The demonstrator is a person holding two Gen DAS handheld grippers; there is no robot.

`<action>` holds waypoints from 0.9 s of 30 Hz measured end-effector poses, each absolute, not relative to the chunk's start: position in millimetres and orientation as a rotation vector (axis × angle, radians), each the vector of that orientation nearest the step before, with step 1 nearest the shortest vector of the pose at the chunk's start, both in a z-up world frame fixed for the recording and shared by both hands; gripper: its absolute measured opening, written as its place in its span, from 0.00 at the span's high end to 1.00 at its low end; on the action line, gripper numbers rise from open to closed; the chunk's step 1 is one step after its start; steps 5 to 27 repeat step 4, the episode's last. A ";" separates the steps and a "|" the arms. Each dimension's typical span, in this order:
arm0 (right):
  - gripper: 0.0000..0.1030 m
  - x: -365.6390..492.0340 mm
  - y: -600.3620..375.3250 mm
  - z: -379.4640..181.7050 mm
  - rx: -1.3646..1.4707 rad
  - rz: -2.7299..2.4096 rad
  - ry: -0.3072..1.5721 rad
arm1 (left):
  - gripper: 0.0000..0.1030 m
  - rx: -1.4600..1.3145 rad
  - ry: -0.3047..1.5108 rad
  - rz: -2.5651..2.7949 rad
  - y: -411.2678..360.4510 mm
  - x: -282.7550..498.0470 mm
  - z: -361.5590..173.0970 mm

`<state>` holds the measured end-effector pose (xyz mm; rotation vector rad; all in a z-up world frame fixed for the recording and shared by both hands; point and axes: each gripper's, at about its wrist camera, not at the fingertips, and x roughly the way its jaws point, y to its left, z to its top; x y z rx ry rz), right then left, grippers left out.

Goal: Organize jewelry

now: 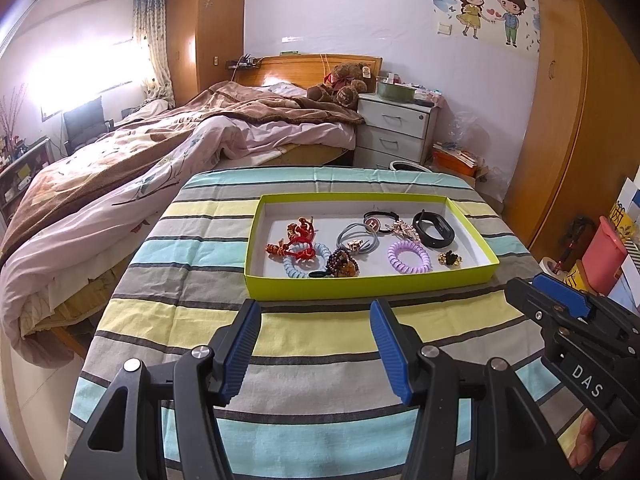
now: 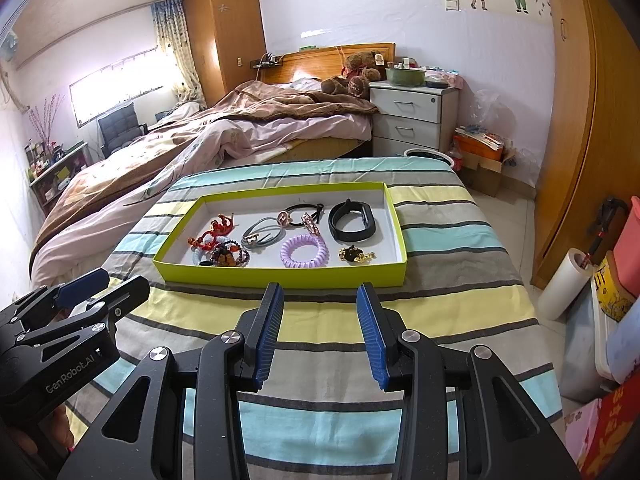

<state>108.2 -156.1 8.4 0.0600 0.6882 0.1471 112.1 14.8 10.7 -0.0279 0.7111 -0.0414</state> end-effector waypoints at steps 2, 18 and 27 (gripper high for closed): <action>0.62 108.2 -156.2 7.2 0.062 0.147 0.690 | 0.45 -0.027 0.713 -0.047 14.5 111.9 10.3; 0.62 108.5 -156.3 7.0 0.062 0.145 0.691 | 0.45 -0.026 0.714 -0.050 14.2 112.0 10.0; 0.62 108.5 -156.3 7.0 0.062 0.145 0.691 | 0.45 -0.026 0.714 -0.050 14.2 112.0 10.0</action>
